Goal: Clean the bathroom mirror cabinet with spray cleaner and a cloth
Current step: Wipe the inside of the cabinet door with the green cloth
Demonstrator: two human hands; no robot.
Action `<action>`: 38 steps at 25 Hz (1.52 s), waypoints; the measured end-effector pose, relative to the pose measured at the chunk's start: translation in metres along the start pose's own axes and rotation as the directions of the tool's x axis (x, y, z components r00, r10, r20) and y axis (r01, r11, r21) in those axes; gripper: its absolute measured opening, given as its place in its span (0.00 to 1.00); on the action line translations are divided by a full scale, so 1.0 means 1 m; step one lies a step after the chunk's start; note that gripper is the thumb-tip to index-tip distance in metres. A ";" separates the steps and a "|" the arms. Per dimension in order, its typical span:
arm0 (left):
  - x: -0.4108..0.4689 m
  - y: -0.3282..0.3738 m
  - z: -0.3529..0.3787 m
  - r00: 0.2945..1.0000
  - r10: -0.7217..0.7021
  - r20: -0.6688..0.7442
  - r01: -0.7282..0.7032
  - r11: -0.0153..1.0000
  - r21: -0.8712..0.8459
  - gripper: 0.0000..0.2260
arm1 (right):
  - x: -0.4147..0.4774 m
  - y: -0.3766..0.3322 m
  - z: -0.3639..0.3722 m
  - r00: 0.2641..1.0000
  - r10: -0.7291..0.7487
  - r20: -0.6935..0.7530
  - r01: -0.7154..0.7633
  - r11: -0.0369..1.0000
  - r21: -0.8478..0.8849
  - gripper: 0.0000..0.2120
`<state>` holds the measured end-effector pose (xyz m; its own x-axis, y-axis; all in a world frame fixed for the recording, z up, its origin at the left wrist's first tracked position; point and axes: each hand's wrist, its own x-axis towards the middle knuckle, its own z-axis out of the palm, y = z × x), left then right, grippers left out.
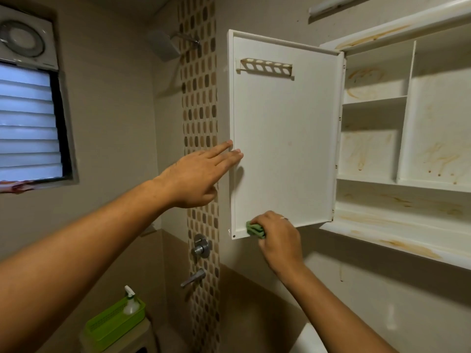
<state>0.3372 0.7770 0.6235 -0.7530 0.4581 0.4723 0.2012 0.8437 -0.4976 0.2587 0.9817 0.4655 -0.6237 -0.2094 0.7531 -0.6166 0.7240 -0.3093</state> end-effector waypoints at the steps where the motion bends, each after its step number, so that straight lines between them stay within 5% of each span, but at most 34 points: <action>1: 0.000 -0.001 0.001 1.000 -0.002 0.001 0.002 1.000 -0.014 0.42 | -0.004 0.002 0.001 0.990 0.131 -0.051 -0.130 0.991 0.009 0.13; 3: -0.001 -0.002 0.003 1.000 -0.010 0.003 0.010 0.999 -0.033 0.42 | -0.021 -0.021 0.015 0.970 0.220 -0.099 -0.210 0.973 0.097 0.15; 7: -0.003 0.000 0.004 1.000 -0.004 -0.025 0.002 0.997 -0.082 0.42 | -0.051 -0.048 0.041 0.995 0.094 0.043 -0.102 0.967 0.232 0.16; 12: -0.004 -0.004 0.010 0.999 0.001 -0.046 -0.007 0.993 -0.121 0.42 | -0.055 0.013 0.020 0.884 0.439 -0.159 -0.351 0.850 0.394 0.14; 16: -0.002 0.000 0.018 0.997 -0.004 -0.080 -0.008 0.988 -0.157 0.43 | -0.035 0.032 0.006 0.700 0.688 -0.193 -0.491 0.659 0.569 0.08; 21: 0.000 0.001 0.024 0.995 -0.009 -0.098 -0.007 0.986 -0.165 0.43 | -0.035 -0.055 0.038 0.883 0.470 -0.026 -0.392 0.765 0.511 0.16; 25: -0.009 -0.008 0.026 0.994 -0.003 -0.108 -0.014 0.987 -0.159 0.43 | -0.043 -0.064 0.035 0.902 0.405 0.146 -0.387 0.614 0.688 0.09; 27: -0.008 -0.009 0.028 0.994 -0.018 -0.109 0.002 0.989 -0.150 0.44 | -0.037 -0.023 0.020 0.766 0.632 0.114 -0.463 0.419 0.781 0.09; 29: 0.002 -0.006 0.033 0.989 0.009 -0.150 -0.034 0.985 -0.170 0.44 | -0.027 0.037 -0.005 0.482 0.875 0.042 -0.531 0.254 0.808 0.09; 31: 0.009 -0.002 0.036 0.987 0.011 -0.163 -0.042 0.982 -0.184 0.44 | -0.013 0.081 -0.025 0.289 0.953 0.088 -0.551 0.090 0.830 0.08; 33: 0.008 -0.002 0.038 0.987 0.002 -0.164 -0.033 0.982 -0.184 0.44 | 0.002 0.101 -0.032 0.248 0.946 0.211 -0.525 -0.052 0.849 0.10; 38: 0.003 -0.007 0.036 0.989 0.008 -0.149 -0.037 0.980 -0.195 0.44 | 0.032 0.089 -0.027 0.259 0.931 0.255 -0.465 -0.112 0.878 0.11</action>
<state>0.3111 0.7625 0.6019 -0.6499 0.5011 0.5714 0.3468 0.8646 -0.3636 0.1971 1.0577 0.4774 -0.8586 0.4522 -0.2413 -0.0634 -0.5608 -0.8255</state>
